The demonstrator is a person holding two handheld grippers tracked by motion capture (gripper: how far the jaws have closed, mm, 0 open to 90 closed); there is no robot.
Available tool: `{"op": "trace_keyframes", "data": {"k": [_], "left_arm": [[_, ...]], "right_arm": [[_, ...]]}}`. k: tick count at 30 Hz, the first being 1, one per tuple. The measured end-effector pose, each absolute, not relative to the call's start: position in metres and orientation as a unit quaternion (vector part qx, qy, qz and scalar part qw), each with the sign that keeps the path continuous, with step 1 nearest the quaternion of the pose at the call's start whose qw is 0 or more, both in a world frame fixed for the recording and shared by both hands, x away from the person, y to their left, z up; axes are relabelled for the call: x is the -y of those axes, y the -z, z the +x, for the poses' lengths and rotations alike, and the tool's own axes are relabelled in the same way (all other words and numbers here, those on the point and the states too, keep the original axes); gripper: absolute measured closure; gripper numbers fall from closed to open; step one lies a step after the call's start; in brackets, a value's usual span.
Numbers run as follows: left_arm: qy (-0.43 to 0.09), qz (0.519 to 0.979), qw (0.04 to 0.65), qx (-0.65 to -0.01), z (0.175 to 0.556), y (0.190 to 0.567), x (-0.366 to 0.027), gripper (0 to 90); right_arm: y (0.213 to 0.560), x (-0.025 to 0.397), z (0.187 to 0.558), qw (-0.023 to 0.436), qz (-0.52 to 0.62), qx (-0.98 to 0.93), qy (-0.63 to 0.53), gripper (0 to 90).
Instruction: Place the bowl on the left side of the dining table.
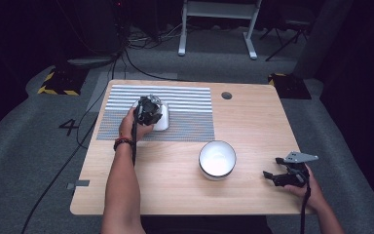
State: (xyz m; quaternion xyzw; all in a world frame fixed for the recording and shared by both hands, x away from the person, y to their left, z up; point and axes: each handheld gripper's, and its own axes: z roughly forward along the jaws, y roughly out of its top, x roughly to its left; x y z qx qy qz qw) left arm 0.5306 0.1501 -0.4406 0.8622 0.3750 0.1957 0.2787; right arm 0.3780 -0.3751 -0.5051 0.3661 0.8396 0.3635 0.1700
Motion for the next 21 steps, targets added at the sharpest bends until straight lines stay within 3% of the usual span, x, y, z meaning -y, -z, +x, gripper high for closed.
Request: {"op": "trace_keyframes", "data": {"k": [21], "left_arm": [[-0.196,0.854,0.277,-0.394,0.532,0.456,-0.141,81.3]], "right_arm": [[0.505,0.375,0.378,0.17,0.366,-0.84,-0.364,14.7]]}}
